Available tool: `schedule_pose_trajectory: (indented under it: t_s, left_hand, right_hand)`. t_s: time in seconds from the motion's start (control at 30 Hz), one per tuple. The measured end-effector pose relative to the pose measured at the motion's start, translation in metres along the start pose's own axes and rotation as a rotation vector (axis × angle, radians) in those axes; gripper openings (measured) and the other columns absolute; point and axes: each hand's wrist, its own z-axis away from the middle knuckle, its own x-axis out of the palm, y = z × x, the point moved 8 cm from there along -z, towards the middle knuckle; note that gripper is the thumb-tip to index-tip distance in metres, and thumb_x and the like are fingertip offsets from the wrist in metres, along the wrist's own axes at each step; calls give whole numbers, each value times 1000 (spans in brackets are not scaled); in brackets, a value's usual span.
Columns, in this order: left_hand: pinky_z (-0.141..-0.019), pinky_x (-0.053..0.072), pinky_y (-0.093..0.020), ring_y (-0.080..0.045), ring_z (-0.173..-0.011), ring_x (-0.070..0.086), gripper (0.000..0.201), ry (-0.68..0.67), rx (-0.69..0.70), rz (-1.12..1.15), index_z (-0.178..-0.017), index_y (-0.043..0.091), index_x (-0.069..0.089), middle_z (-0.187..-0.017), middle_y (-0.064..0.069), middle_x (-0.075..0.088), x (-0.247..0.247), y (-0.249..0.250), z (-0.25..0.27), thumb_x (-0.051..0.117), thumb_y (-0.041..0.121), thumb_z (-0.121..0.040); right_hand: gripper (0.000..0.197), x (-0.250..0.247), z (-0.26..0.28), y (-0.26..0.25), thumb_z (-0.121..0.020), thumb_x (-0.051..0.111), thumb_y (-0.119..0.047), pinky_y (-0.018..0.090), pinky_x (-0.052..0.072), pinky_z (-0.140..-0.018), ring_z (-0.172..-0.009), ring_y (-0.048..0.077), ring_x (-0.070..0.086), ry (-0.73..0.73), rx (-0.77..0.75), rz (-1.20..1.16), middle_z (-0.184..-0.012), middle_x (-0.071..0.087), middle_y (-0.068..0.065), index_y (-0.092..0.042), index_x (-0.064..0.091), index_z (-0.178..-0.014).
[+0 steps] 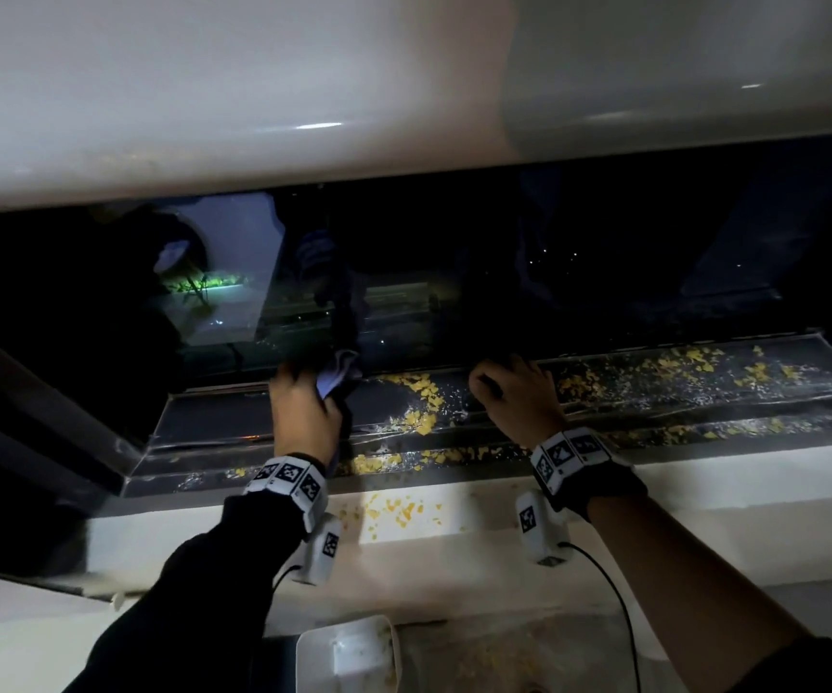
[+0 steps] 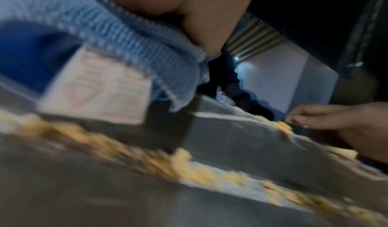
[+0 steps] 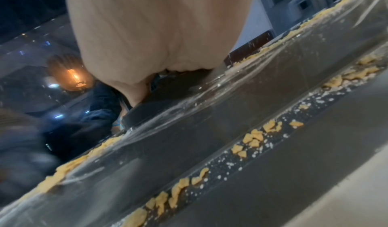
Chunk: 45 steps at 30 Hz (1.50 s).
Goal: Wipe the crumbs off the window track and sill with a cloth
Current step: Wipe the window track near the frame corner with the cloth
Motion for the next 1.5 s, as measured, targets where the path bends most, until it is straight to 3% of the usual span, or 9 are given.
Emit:
schedule_pose_trajectory:
  t_s: [0.2, 0.37, 0.5, 0.7, 0.8, 0.93, 1.3, 1.4, 1.5]
  left_hand:
    - [-95, 34, -35, -36, -108, 50, 47, -88, 82, -77, -111, 7, 65, -116, -18, 59, 34, 39, 12, 59, -6, -66]
    - [-87, 42, -35, -35, -98, 56, 49, -224, 264, 0, -107, 13, 69, -107, -13, 64, 49, 58, 15, 55, -6, -64]
    - [-87, 43, -26, -24, -99, 59, 48, -409, 436, 164, -104, 12, 71, -105, -9, 65, 48, 75, 26, 51, -10, -67]
    - [-84, 46, -31, -21, -98, 57, 53, -201, 551, 130, -108, 16, 67, -104, -5, 65, 15, 92, 6, 49, -13, -68]
    - [-85, 47, -36, -30, -100, 55, 57, -220, 559, 25, -113, 13, 66, -107, -9, 62, 34, 111, 0, 55, -14, -64]
    - [-81, 48, -34, -34, -95, 59, 55, -365, 604, -104, -103, 13, 69, -101, -10, 65, 66, 120, 14, 58, -13, -56]
    - [-71, 43, -27, -24, -85, 61, 37, -569, 611, 119, -90, 8, 70, -89, -4, 66, 49, 99, 28, 46, -5, -65]
    - [-68, 38, -17, -20, -90, 63, 35, -389, 483, 134, -101, 6, 70, -93, -1, 68, 19, 93, 6, 52, -11, -76]
    - [-75, 44, -30, -32, -92, 59, 45, -231, 606, 83, -103, 8, 67, -97, -14, 65, 12, 108, -3, 54, -17, -67]
  right_hand:
    - [9, 2, 0, -1, -91, 55, -25, 33, 25, -78, -101, 30, 51, -34, 14, -4, -105, 59, 3, -29, 63, -90]
    - [10, 3, -1, -2, -91, 54, -24, 33, 25, -78, -103, 30, 50, -48, 23, -16, -105, 58, 3, -29, 63, -90]
    - [14, -2, -3, 2, -93, 54, -23, 38, 37, -89, -107, 28, 51, -116, 12, -119, -111, 57, 4, -28, 66, -98]
    - [15, -7, -1, 4, -92, 57, -23, 31, 39, -92, -111, 24, 51, -166, 34, -166, -118, 55, 5, -22, 68, -103]
    - [15, -6, -3, 4, -90, 59, -22, 35, 40, -94, -112, 25, 52, -155, 39, -157, -119, 57, 6, -22, 68, -101]
    - [15, -1, -3, 7, -90, 57, -25, 39, 36, -99, -115, 27, 50, -175, 67, -137, -120, 57, 6, -25, 67, -102]
    - [18, -1, -3, 6, -87, 55, -27, 33, 33, -92, -111, 28, 53, -110, 59, -117, -116, 60, 4, -25, 68, -99]
    - [16, 0, -4, 5, -88, 57, -21, 30, 30, -89, -112, 26, 52, -107, 49, -104, -118, 59, 2, -25, 67, -100]
    - [15, 0, -4, 3, -90, 56, -22, 31, 28, -90, -115, 25, 48, -124, 51, -100, -120, 57, 1, -25, 66, -101]
